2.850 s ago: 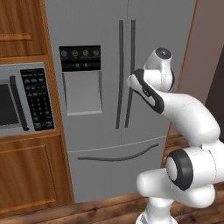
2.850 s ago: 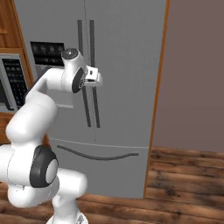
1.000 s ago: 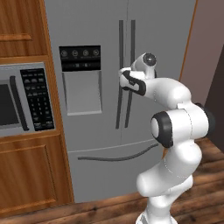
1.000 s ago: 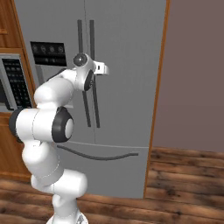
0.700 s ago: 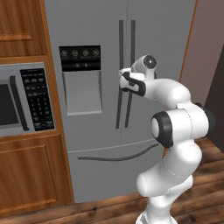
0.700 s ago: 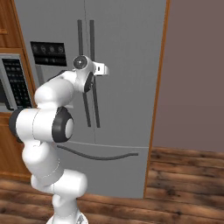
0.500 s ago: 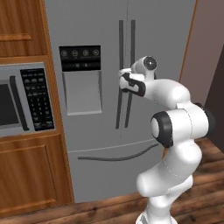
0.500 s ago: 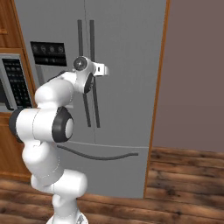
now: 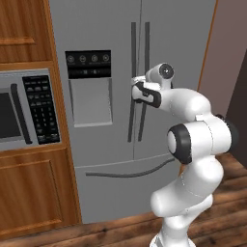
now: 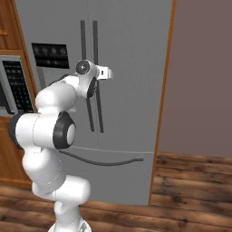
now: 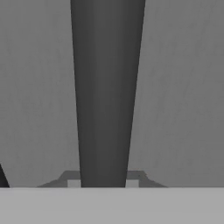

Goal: Retrieve the butter from the fridge and place it on a plate on the dining table. Then retrieve the butter knife by the fridge and place it near the plate.

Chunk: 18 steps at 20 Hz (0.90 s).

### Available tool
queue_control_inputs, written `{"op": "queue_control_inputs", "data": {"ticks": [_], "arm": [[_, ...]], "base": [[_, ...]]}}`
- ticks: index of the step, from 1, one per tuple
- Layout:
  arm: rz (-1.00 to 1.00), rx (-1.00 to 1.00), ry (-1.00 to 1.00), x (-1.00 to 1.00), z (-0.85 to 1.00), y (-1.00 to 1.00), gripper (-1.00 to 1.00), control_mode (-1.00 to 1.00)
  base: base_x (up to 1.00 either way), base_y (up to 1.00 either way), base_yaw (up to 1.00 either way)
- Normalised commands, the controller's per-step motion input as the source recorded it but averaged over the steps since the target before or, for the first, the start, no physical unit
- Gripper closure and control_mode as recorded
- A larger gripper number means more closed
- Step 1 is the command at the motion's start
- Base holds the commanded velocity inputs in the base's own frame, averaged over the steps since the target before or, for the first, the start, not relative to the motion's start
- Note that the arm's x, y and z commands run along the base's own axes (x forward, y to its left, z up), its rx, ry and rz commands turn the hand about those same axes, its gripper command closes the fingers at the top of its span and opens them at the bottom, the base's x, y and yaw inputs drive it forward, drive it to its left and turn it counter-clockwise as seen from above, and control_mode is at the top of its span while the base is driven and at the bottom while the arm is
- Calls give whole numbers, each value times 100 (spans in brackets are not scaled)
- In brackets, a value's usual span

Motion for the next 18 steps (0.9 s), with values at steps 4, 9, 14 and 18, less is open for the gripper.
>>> {"op": "queue_control_inputs", "data": {"ticks": [4, 9, 14, 18], "arm": [[-3, 0, 1, -62, 22, -13, 100, -100], [0, 5, 14, -65, 30, -28, 100, -100], [0, 13, 15, -85, 31, -36, 100, -100], [0, 16, 16, -89, 37, -43, 100, -100]], "base": [[0, 0, 0], [0, 0, 0], [0, 0, 0], [0, 0, 0]]}}
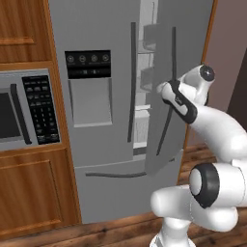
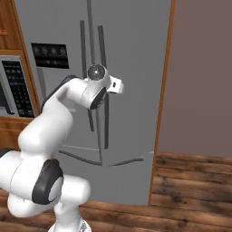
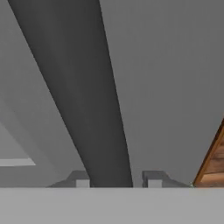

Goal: Retrieve the butter from the fridge and place it on a plate on the dining table. Then retrieve the butter knife by the fridge and place it near the plate.

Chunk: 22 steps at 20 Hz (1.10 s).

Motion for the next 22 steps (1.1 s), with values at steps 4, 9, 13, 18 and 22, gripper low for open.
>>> {"op": "queue_control_inputs", "data": {"ticks": [4, 9, 13, 18, 22], "arm": [[0, 13, 19, -77, 33, -46, 100, -100], [-1, 6, 13, -63, 3, -32, 100, -100], [-4, 0, 1, -67, 0, 0, 100, -100], [-3, 0, 0, -57, 0, 0, -100, -100], [-3, -18, 2, -33, 30, 32, -100, -100]], "base": [[0, 0, 0], [0, 0, 0], [0, 0, 0], [0, 0, 0], [0, 0, 0]]}}
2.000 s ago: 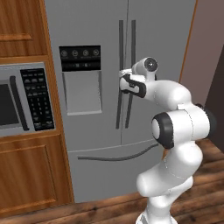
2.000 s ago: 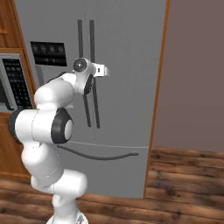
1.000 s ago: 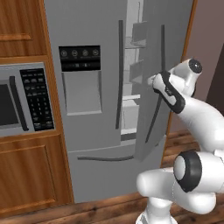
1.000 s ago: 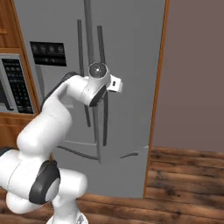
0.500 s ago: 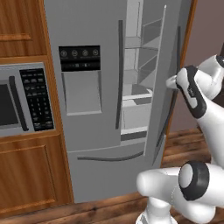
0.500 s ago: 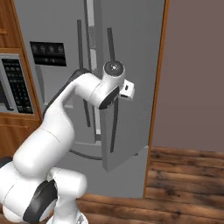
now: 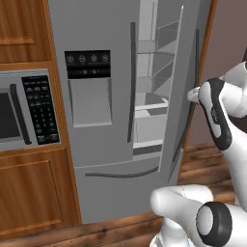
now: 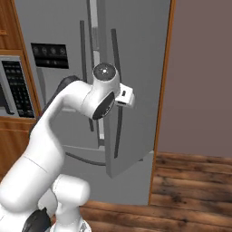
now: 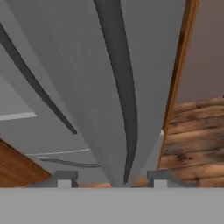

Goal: Retrieve the butter from the fridge and place it on a plate on the dining table. Then retrieve the butter knife by the fridge and place it near the plate.

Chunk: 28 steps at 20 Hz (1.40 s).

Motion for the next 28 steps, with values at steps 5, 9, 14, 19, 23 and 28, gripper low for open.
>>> {"op": "queue_control_inputs", "data": {"ticks": [5, 9, 14, 19, 23, 28], "arm": [[-5, -42, 31, 1, 36, 92, -100, -100], [-1, -50, 44, 18, 8, 100, -100, -100], [1, -40, 36, 29, 0, 74, -100, -100], [9, -13, 22, 48, -20, 0, -100, -100], [25, -1, 4, 55, -27, -16, -100, -100], [19, -8, 1, 33, -6, -16, -100, -100]], "base": [[0, 0, 0], [0, 0, 0], [0, 0, 0], [0, 0, 0], [0, 0, 0], [0, 0, 0]]}}
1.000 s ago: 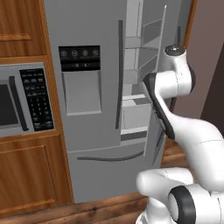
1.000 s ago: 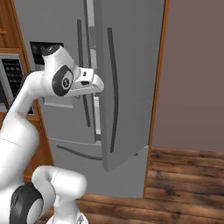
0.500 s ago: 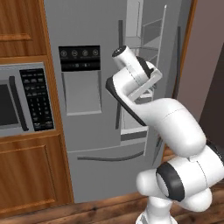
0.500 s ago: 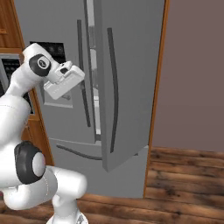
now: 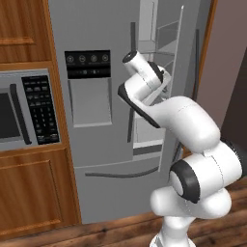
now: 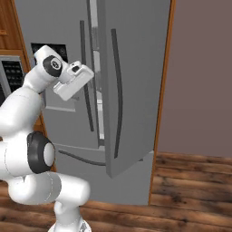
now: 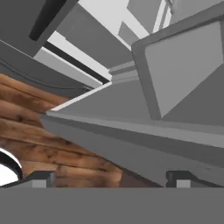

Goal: Retrieve the butter from the fridge and place it on a plate on the dining table. Then retrieve the butter knife by the fridge and place it near the plate.

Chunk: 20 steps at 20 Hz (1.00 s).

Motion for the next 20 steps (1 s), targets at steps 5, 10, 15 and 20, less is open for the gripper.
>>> {"op": "queue_control_inputs", "data": {"ticks": [5, 10, 15, 20], "arm": [[12, -10, 8, 21, -1, -24, -100, -100], [12, -9, 15, 26, 0, -6, -100, -100], [5, -8, 13, 10, 0, -14, -100, -100], [0, -3, 9, -12, 0, -46, -100, -100]], "base": [[0, 0, 0], [0, 0, 0], [0, 0, 0], [0, 0, 0]]}}
